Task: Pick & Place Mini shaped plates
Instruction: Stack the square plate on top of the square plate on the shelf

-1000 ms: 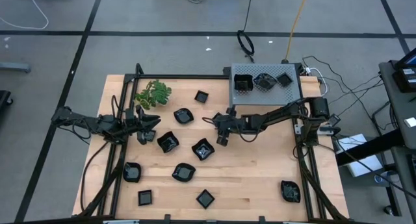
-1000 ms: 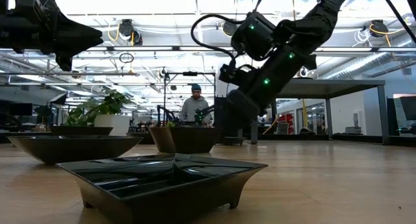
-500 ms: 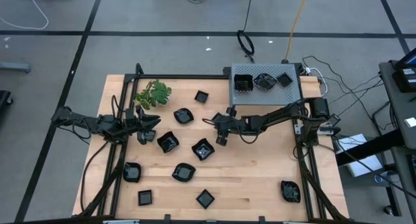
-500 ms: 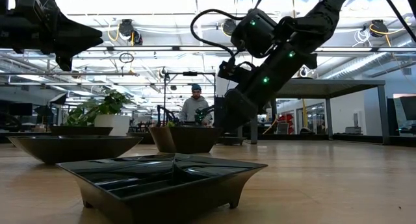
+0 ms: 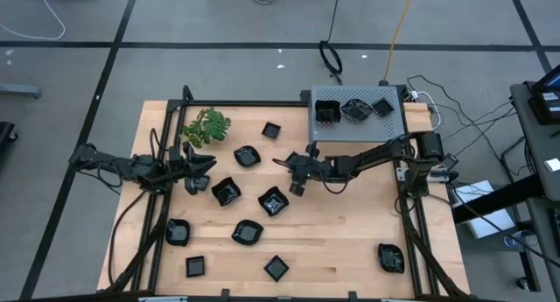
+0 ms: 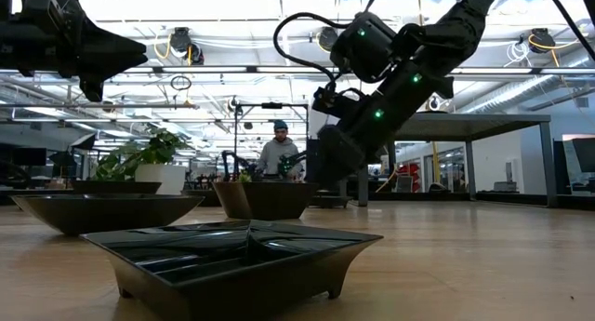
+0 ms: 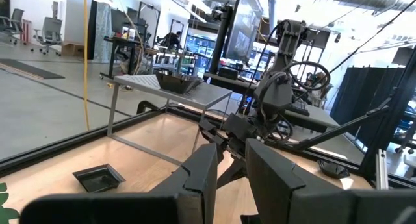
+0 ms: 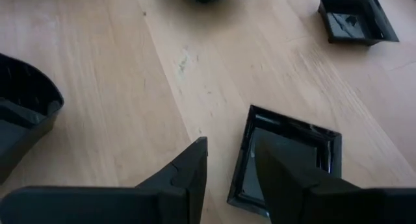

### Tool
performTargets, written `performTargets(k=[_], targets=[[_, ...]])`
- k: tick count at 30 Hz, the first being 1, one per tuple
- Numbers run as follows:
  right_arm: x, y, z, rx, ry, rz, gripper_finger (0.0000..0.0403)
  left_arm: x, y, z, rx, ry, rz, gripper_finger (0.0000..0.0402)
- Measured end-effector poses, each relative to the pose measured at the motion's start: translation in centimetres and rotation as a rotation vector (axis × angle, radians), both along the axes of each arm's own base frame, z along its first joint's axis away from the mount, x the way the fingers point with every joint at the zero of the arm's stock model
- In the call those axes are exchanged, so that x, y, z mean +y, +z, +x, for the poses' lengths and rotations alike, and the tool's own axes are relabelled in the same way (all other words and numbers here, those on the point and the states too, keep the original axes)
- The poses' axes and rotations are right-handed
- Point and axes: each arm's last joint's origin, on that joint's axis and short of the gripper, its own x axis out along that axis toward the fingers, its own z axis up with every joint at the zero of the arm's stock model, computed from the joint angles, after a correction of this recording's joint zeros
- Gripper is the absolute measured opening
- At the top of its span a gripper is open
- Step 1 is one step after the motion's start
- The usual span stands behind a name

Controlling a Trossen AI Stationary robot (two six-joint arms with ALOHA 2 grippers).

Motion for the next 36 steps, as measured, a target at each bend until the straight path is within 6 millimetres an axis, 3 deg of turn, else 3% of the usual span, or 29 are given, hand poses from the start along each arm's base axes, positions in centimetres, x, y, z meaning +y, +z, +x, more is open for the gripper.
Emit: performTargets(k=[5, 12, 16, 22, 26, 36], targets=[[0.2, 1.8, 0.5, -0.122, 0.076, 0.044, 0.0119, 0.0, 0.0, 0.0, 0.0, 0.0, 0.0, 0.0086], [0.7, 3.5, -0.1, -0.111, 0.259, 0.044, 0.0119, 0.0, 0.0, 0.0, 0.0, 0.0, 0.0, 0.0086], [0.9, 2.2, -1.0, 0.053, 0.359, 0.069, 0.0119, 0.0, 0.0, 0.0, 0.0, 0.0, 0.0, 0.0086], [0.4, 1.3, -1.4, 0.22, 0.392, -0.217, 0.0119, 0.0, -0.1, 0.0, 0.005, 0.003, 0.001, 0.0086], [0.1, 1.5, -1.3, 0.229, 0.396, -0.288, 0.0119, 0.0, -0.1, 0.0, 0.009, 0.011, 0.001, 0.0086], [-0.1, -1.1, -1.7, 0.269, 0.434, -0.341, 0.0119, 0.0, -0.2, 0.0, 0.022, 0.018, 0.003, 0.0086]])
